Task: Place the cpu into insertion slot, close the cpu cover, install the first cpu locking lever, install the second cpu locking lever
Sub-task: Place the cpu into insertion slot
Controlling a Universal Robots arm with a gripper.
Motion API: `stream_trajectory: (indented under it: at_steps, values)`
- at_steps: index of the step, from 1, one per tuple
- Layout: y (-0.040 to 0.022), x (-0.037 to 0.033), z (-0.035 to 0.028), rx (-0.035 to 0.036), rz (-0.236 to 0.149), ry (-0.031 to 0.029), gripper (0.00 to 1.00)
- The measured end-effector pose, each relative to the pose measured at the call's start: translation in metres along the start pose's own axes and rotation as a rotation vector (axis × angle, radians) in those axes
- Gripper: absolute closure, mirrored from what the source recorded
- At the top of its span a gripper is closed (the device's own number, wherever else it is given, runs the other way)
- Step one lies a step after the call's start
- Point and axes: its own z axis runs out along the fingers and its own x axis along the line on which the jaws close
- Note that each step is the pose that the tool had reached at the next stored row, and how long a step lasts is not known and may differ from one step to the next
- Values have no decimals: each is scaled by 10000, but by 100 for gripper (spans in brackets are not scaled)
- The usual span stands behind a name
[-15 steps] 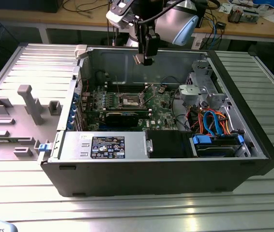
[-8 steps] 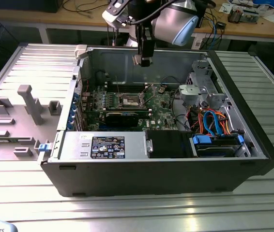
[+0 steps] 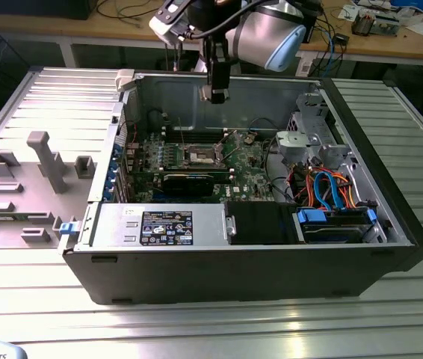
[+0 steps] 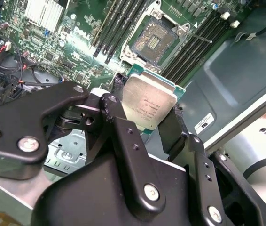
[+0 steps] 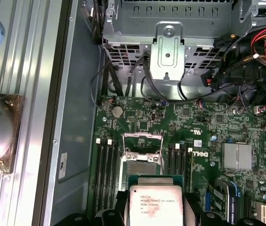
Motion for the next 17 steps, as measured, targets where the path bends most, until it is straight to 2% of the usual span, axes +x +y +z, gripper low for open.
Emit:
stream_trajectory:
  at_steps: [2, 13, 17]
  values:
    - [-1, 0, 5, -1, 102, -10, 46]
    - [-1, 0, 6, -2, 107, -10, 46]
    - [-4, -1, 39, -3, 107, -8, 46]
